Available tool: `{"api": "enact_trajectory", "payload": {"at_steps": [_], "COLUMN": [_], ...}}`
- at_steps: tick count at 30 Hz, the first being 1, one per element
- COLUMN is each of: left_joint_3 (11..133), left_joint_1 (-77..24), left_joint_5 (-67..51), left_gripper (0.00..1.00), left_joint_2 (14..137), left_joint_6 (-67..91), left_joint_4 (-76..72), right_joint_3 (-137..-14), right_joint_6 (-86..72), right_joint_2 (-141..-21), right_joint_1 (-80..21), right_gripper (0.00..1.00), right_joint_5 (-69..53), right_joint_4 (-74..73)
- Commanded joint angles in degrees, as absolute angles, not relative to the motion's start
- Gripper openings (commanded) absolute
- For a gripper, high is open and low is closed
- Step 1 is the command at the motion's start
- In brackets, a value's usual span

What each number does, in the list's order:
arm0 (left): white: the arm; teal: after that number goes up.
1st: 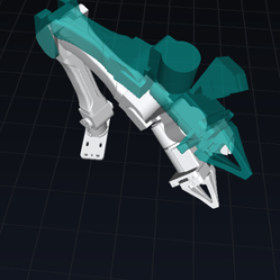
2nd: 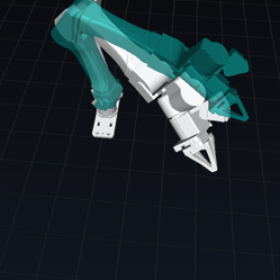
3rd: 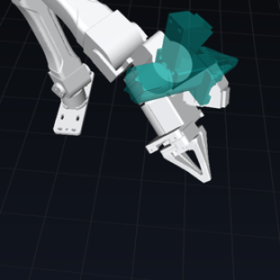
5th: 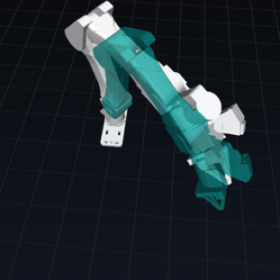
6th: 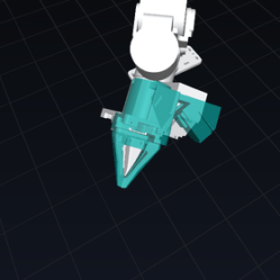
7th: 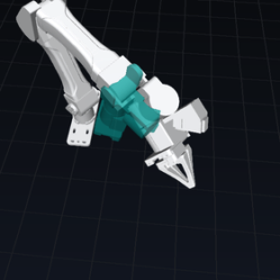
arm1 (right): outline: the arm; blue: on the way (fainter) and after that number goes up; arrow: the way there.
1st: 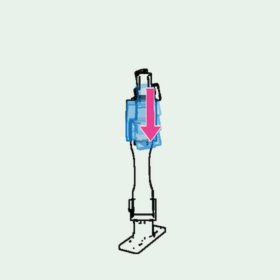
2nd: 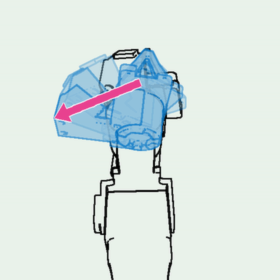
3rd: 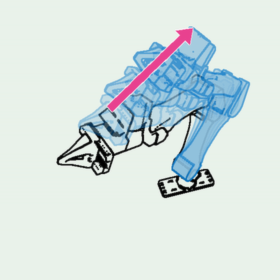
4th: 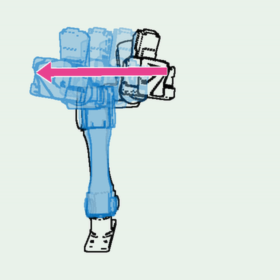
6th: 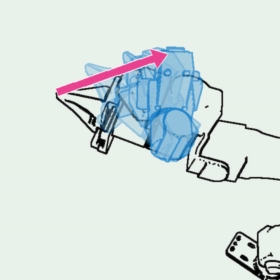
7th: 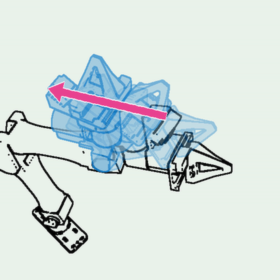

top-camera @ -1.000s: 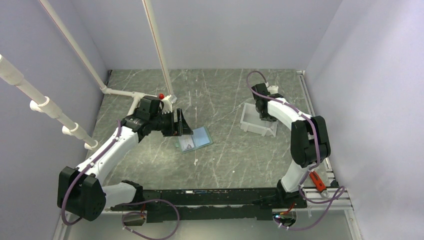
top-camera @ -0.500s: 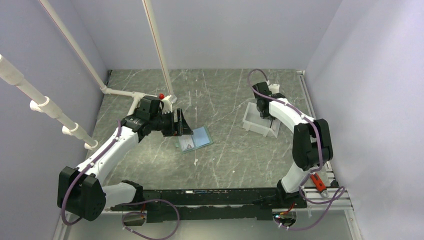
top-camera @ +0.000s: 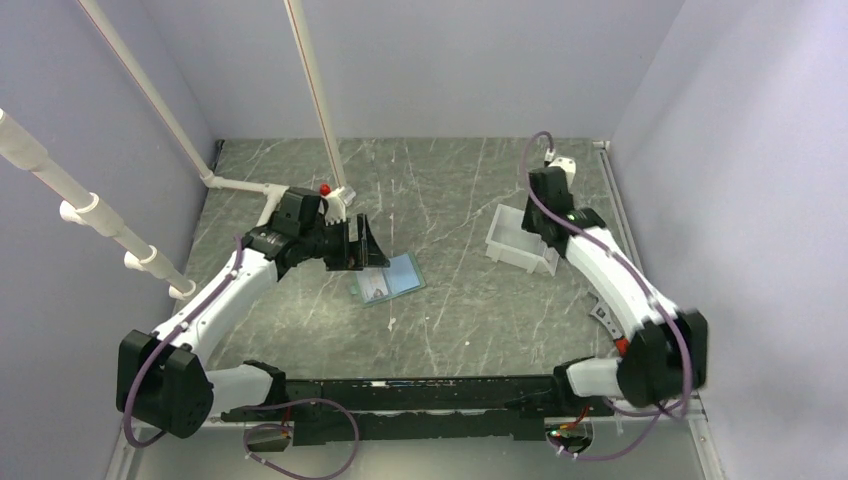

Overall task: Put the credit cards into the card holder
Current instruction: Pick up the credit card from the center of the board.

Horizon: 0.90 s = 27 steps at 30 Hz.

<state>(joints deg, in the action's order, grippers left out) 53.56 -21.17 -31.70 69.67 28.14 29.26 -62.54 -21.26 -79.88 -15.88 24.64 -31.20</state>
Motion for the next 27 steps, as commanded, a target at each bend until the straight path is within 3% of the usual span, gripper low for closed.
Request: {"api": "enact_trajectory", "payload": {"at_steps": [1,3,6,11,16,22,25,27], "left_joint_3": [54.99,53.26,49.05,40.15,38.38,36.77,36.55,37.01], "left_joint_1": [-20.36,-19.90,-19.78,-19.73,-19.78,-19.78,-19.78,-19.78], "left_joint_5": [-39.66,-45.20,-49.93,-48.24,-44.05,-43.66,-42.83,-42.78], "left_gripper": [0.90,0.90,0.89,0.89,0.88,0.63,0.58,0.48], "left_joint_2": [69.54,69.25,66.88,58.74,54.20,52.53,51.95,52.07], "left_joint_6": [30.51,34.36,43.37,56.59,57.08,59.72,59.93,59.52], "left_joint_4": [24.08,16.97,-1.07,-25.35,-22.93,-25.95,-26.34,-25.69], "right_joint_3": [-56.27,-54.00,-47.75,-45.97,-46.20,-45.31,-45.27,-45.09], "right_joint_6": [-21.15,-25.52,-41.68,-55.39,-61.01,-64.12,-64.49,-64.03], "right_joint_2": [-65.15,-63.29,-63.28,-67.18,-70.88,-74.70,-75.19,-75.18], "right_joint_1": [-16.42,-16.80,-19.48,-27.85,-32.45,-34.70,-35.09,-35.43], "right_gripper": [0.00,0.00,0.00,0.00,0.00,0.00,0.00,0.00], "right_joint_5": [-0.42,-17.91,-33.40,-37.22,-36.77,-37.66,-37.81,-37.67], "right_joint_4": [-12.74,-4.50,15.52,37.51,45.36,51.51,51.93,51.65]}}
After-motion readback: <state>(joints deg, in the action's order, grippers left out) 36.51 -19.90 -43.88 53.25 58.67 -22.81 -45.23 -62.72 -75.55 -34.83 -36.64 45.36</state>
